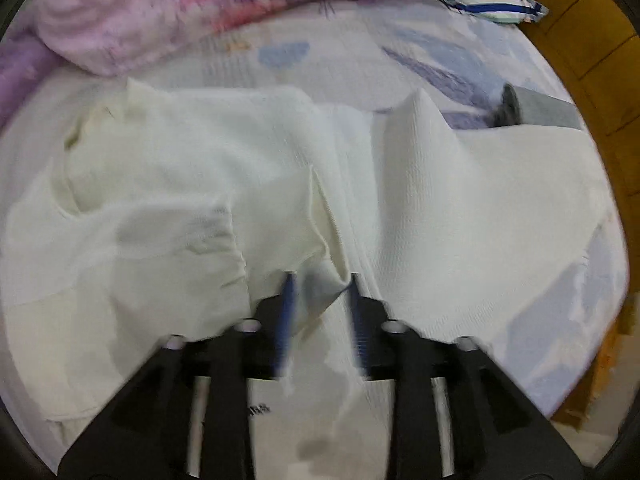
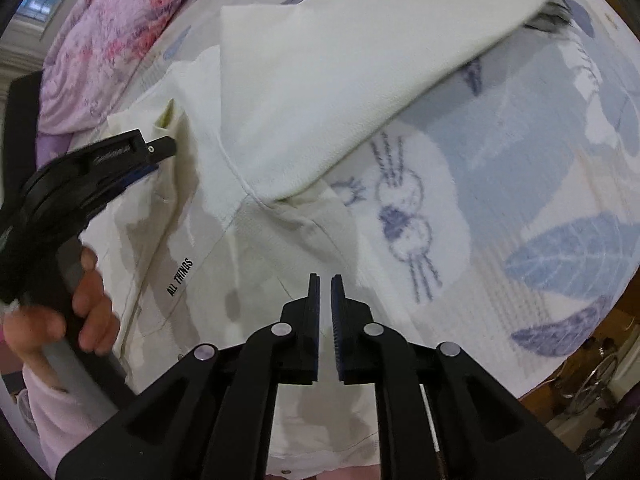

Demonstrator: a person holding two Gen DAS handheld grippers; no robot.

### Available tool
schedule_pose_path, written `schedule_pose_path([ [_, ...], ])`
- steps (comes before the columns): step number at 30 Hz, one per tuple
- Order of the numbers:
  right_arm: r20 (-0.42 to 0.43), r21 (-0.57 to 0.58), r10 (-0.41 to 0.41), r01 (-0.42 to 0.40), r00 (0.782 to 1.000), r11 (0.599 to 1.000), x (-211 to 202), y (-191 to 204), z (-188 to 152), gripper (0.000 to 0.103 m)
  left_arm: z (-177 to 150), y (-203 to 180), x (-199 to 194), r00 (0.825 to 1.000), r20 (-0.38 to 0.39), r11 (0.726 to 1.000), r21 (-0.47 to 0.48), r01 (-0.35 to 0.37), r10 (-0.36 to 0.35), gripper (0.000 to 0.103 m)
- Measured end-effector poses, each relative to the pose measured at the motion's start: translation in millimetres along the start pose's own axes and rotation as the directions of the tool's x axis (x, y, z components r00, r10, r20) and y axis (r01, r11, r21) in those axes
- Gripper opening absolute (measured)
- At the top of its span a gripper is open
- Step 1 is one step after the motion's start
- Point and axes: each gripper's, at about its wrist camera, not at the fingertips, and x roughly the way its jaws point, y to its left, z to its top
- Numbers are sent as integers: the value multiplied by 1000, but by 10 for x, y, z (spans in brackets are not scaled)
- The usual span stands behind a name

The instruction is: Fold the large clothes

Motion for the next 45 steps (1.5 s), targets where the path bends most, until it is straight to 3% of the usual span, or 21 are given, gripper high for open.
schedule_pose_path([
  [1,-4,-12,12,-12,1000,1000,15,88,57,9,-33,58,-72,1000,20,1000,-6,3,-3,62],
  [2,-6,-20,18,-18,1000,1000,23,74,114,18,-85,191,-209,998,57,1000,-19,-8,10,68],
  [4,-3,-47,22,-22,1000,999,-14,120,171,37,-176,452,-378,998,55,999,-36,-21,22,68],
  [6,4,-78,25,-25,1000,997,9,233,266,71,-290,788,-538,998,37,995,-84,-45,48,69],
  [10,5,-139,53,-52,999,989,160,613,463,72,-606,1587,-889,994,23,963,-249,-99,108,70],
  [16,-24,-99,20,-23,1000,995,627,922,750,72,-1232,2658,-1078,979,-64,840,-504,-199,194,76],
  [19,-46,-31,97,-98,994,995,802,994,842,72,-1566,3023,-1064,979,-119,762,-615,-202,164,76],
  [22,-57,34,10,-8,998,999,1077,1036,926,70,-1896,3336,-1116,991,-92,656,-742,-136,101,76],
  [23,-33,51,-8,10,999,999,1067,1044,919,62,-1961,3403,-1111,993,-83,624,-772,-120,87,76],
  [25,36,10,-21,21,999,1000,940,1139,846,30,-2081,3541,-1113,998,-50,561,-825,-69,50,76],
  [26,49,-21,-37,38,998,999,884,1184,807,24,-2144,3614,-1112,1000,-8,514,-858,-16,19,76],
  [28,56,-54,-63,66,996,996,759,1213,684,21,-2238,3710,-1073,999,42,416,-908,41,-8,76],
  [31,45,-50,-79,81,996,995,690,1109,556,20,-2303,3817,-986,996,71,316,-947,53,46,76],
  [33,39,-49,-109,111,993,993,712,1004,487,20,-2360,3959,-893,997,50,264,-964,34,54,65],
  [35,31,-28,-118,119,993,993,733,949,432,20,-2391,4061,-790,998,27,248,-969,13,53,19],
  [37,30,-30,-113,114,993,993,705,947,416,21,-2355,4135,-725,998,47,262,-964,36,36,1],
  [40,23,-60,-123,125,992,990,690,992,385,21,-2188,4163,-855,996,6,351,-936,-25,89,0],
  [41,21,-63,-127,128,992,990,686,999,381,21,-2125,4149,-980,985,-32,380,-920,-94,167,0],
  [42,29,-67,-128,129,991,989,677,1008,383,21,-2093,4163,-1151,957,-70,402,-897,-184,283,0],
  [43,34,-71,-127,129,991,989,686,1038,388,21,-2098,4221,-1242,941,-79,414,-883,-219,328,0],
  [45,34,-84,-143,145,989,986,744,1077,379,22,-2172,4381,-1328,951,-93,418,-882,-217,296,0],
])
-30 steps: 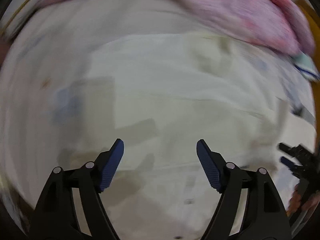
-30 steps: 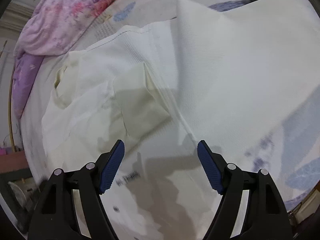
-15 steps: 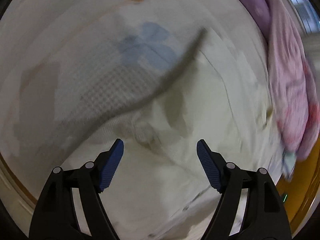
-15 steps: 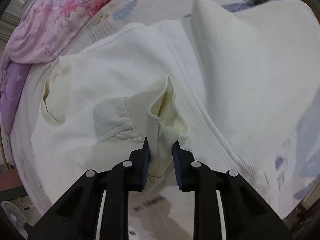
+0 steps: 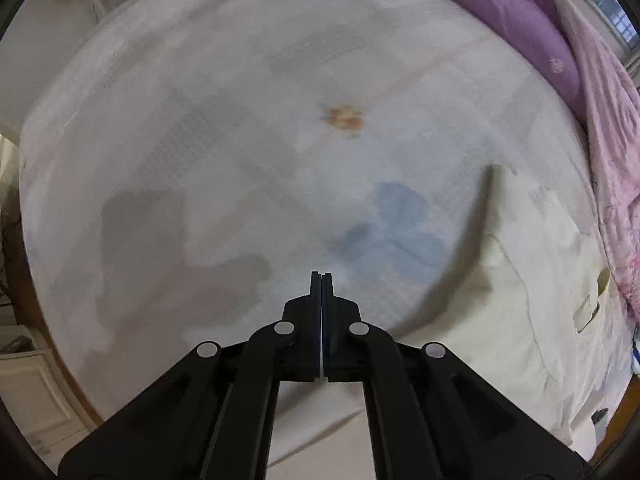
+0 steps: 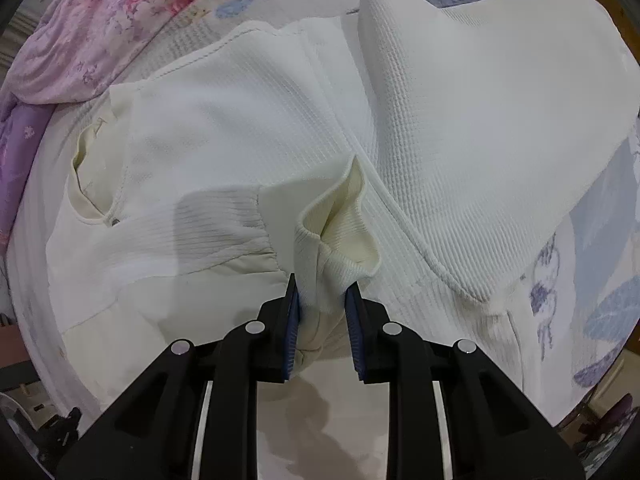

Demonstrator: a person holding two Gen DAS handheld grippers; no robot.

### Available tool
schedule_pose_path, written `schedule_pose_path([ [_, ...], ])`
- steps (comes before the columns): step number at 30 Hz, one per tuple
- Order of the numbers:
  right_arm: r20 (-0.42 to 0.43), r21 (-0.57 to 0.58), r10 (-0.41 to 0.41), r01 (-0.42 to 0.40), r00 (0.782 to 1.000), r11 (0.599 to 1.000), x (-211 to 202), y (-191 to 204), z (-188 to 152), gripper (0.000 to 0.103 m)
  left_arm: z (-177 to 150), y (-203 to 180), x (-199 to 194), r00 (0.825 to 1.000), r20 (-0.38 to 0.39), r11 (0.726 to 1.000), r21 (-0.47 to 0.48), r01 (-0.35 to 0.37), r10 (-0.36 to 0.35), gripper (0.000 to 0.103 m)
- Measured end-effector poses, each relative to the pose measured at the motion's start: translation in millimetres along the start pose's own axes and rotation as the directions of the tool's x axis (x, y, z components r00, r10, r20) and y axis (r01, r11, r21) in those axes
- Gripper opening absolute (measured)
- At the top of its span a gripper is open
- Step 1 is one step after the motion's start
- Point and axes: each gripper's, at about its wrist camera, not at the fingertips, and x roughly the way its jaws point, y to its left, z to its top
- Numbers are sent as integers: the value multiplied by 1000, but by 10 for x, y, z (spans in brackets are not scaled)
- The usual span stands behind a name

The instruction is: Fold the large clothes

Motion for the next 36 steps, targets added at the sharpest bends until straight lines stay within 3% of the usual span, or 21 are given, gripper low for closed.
schedule_pose_path([
  [2,-12,0,-21,21,1000,1000,63,-21,0,28,49,-16,11,996,-71,997,59,59,-54,0],
  [4,-14,14,-36,36,999,999,63,4,13,31,20,-207,-43,996,-85,982,184,42,-27,1],
  [7,-3,33,-66,66,998,997,-100,41,18,47,-66,-460,-133,988,-120,949,290,127,-95,14],
  [9,57,46,-91,89,994,995,-314,39,0,55,-164,-884,-187,983,-110,896,405,182,-150,21],
  [11,116,12,-101,101,988,995,-473,84,0,55,-272,-1191,-156,987,-87,844,512,160,-134,21],
  [13,189,-62,-89,103,978,993,-575,179,-23,50,-335,-1459,0,992,-71,801,585,126,-104,21],
  [14,209,-120,-87,114,974,986,-554,243,-35,27,-378,-1560,196,994,-97,786,610,98,-48,20],
  [15,175,-190,-79,113,981,975,-448,291,-30,16,-393,-1658,408,992,-121,781,623,48,35,19],
  [16,137,-221,-66,95,988,970,-347,296,-29,14,-402,-1667,634,985,-140,784,621,5,105,15],
  [17,57,-245,-50,63,997,967,-39,331,-33,11,-400,-1648,680,989,-127,794,607,13,81,16],
  [19,23,-273,-86,89,996,958,326,349,-36,10,-386,-1665,668,990,-118,791,612,14,74,16],
  [22,50,-329,-185,191,981,925,239,583,-93,11,-499,-1728,539,985,-86,728,684,-49,147,13],
  [23,51,-340,-178,185,983,922,160,649,-140,11,-599,-1734,441,983,-94,699,714,-42,155,13],
  [25,62,-376,-111,126,992,918,-34,793,-281,12,-767,-1721,317,984,-109,675,738,-15,141,13],
  [26,15,-396,-41,44,999,917,-42,869,-365,12,-829,-1708,323,982,-117,669,743,-14,150,13],
  [27,-13,-396,-36,28,999,918,28,902,-402,12,-903,-1697,395,976,-132,663,749,-15,171,13],
  [29,-79,-405,-86,46,993,913,387,894,-518,11,-1010,-1639,621,973,-136,676,736,-27,187,12],
  [31,-15,-462,-129,108,991,880,432,968,-621,11,-1069,-1678,590,978,-98,662,748,-49,183,12],
  [33,-37,-507,-160,120,986,853,375,1050,-671,11,-1113,-1666,505,977,-94,654,755,-55,190,12],
  [36,-89,-450,-117,65,989,891,265,927,-638,16,-1082,-1802,478,976,-99,674,737,-61,196,21],
])
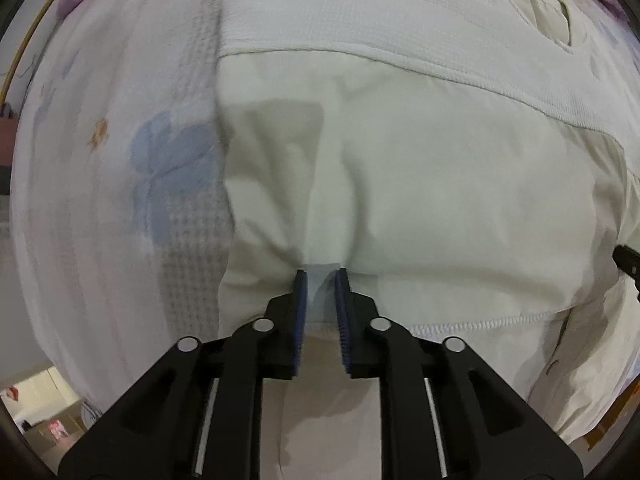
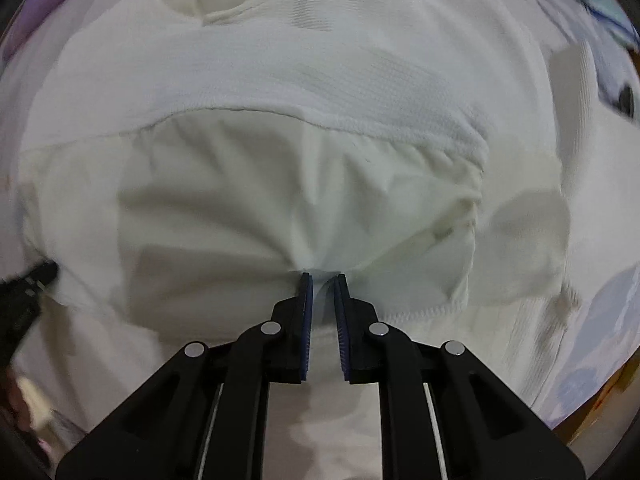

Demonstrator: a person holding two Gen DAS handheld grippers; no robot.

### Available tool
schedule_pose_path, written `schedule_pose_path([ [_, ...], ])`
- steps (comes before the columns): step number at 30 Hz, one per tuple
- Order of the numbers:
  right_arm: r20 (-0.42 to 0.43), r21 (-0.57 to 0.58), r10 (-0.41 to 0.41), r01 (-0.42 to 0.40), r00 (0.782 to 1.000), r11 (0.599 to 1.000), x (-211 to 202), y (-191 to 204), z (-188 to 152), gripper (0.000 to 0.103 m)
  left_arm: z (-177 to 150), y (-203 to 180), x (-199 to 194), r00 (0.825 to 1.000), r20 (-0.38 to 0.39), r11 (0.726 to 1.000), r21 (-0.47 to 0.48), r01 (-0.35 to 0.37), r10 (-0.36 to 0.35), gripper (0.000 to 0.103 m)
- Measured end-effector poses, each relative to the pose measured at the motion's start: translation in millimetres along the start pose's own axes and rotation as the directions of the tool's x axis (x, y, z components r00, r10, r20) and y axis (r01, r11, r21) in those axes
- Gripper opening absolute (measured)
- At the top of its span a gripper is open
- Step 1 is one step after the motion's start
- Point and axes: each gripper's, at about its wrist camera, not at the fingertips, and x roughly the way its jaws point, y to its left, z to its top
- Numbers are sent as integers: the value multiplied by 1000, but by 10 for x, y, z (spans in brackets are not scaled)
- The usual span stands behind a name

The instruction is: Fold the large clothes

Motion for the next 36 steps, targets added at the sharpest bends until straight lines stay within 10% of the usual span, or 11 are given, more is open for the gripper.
schedule_pose_path([
  [2,-2,65,40,-40,999,997,-127,-118,-26,33,-16,-10,-151,1000,24,1000,-11,14,-14,51],
  [5,58,82,40,-45,997,996,-435,-209,-47,71,-86,-43,-413,998,67,1000,-14,22,-21,65],
  [36,212,68,161,-178,964,982,-2716,-484,-1212,88,-1478,-89,-2957,969,206,986,-65,154,-137,76],
])
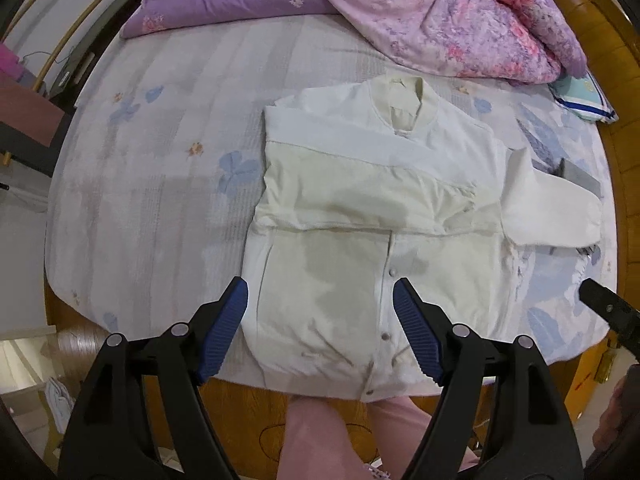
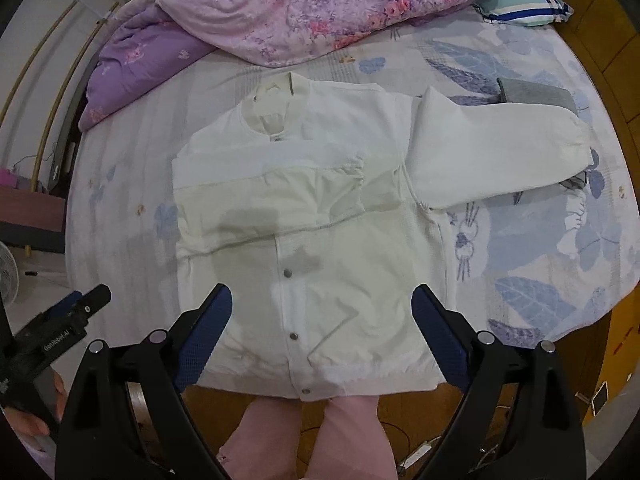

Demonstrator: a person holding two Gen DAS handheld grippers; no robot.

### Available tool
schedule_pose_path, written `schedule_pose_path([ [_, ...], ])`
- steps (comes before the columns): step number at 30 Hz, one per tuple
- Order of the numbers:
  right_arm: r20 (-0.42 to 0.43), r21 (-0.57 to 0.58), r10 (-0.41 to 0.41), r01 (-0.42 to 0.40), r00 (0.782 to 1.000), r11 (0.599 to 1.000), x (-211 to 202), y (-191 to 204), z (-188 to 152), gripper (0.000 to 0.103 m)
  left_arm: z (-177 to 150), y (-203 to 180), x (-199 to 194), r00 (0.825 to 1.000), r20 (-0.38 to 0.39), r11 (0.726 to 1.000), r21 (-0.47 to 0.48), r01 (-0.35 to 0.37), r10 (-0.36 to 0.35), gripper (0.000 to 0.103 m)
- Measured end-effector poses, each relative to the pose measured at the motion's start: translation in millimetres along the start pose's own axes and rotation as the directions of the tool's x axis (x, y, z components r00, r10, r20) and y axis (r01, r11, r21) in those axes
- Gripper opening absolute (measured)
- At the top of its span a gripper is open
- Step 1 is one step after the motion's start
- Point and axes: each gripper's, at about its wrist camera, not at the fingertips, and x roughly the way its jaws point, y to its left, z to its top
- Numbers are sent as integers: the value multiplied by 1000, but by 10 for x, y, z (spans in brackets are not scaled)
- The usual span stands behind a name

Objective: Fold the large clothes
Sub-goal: 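Open both tools and raise them above the folded jacket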

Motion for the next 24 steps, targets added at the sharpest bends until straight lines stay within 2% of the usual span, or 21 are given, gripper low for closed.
schedule_pose_path([
  [5,64,-1,32,-32,997,999,-211,46,-270,88,-163,-22,-235,999,41,999,36,24,-26,79],
  [11,154,98,46,-61,987,993,-501,25,-613,88,-390,-63,-501,992,95,990,124,71,-83,80],
  [13,194,138,18,-46,981,989,-606,2,-750,88,-488,-92,-607,986,120,981,169,94,-115,80],
  [16,248,179,-46,0,968,984,-756,-10,-943,91,-616,-142,-692,982,143,971,221,91,-125,81],
  [21,300,229,-112,42,948,972,-914,-81,-1243,94,-853,-265,-767,972,182,948,306,86,-146,82],
  [24,312,263,-136,52,940,963,-947,-168,-1385,94,-974,-383,-813,960,207,927,360,105,-189,82],
])
